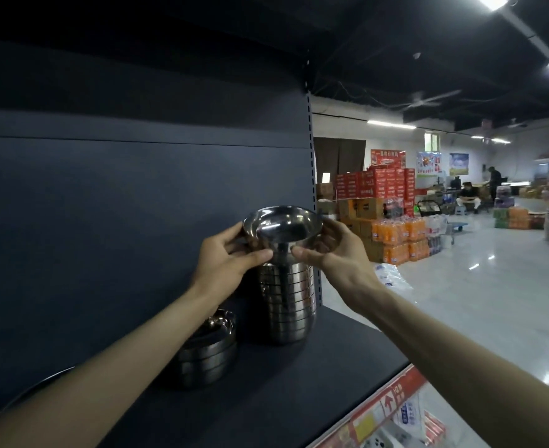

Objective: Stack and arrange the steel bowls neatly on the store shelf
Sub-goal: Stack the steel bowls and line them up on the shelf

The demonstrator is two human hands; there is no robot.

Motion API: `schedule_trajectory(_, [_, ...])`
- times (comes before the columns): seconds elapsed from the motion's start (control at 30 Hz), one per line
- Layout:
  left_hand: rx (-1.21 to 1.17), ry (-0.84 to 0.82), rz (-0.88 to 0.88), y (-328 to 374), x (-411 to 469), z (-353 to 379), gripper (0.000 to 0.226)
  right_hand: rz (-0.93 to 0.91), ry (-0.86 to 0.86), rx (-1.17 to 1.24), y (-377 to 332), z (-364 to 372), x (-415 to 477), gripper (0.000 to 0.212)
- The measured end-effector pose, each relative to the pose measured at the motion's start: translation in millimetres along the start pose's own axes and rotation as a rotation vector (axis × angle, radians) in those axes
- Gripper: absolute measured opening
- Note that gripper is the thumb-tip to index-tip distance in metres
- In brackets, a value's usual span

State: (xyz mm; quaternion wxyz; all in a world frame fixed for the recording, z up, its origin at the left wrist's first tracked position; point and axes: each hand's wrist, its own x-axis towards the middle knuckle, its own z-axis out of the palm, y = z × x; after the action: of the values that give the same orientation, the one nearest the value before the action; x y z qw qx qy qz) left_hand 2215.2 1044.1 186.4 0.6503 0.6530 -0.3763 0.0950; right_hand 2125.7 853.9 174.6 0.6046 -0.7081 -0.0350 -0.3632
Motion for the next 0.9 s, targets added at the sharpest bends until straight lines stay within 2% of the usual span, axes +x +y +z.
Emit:
schedule_trajectory(0.17, [0.024,0.054,0.018,-19.4,31.5,1.1,0.058,-0.076,0.049,-0.043,12.4,9.4,28.5,0.086])
schedule_trajectory(0.3, [0.086,0.09,0.026,-39.6,45.8,7.1,0.059,-0.076,0.067,-0.081,32.7,10.9,43.0,0.092])
schedule_trajectory(0.4, [0.139,0.079,0.03,-56.4,50.2,11.1,0.053,-0.053,0.033,-0.087,49.2,9.3,48.7,0.096])
schedule_trajectory(0.67, [0.286,0.037,-0.044,-83.4,47.7,20.5,0.051,-0.006,0.015,-0.143,82.8,9.4,52.3,0.086])
schedule_trajectory(0.8, [0.356,0.037,-0.097,-93.8,46.8,22.3,0.058,0.032,0.008,-0.197,93.1,11.3,48.4,0.072])
schedule_trajectory(0.9, [0.408,0.011,-0.132,-101.1,44.6,23.2,0.065,0.047,0.021,-0.225,98.0,12.0,46.2,0.051])
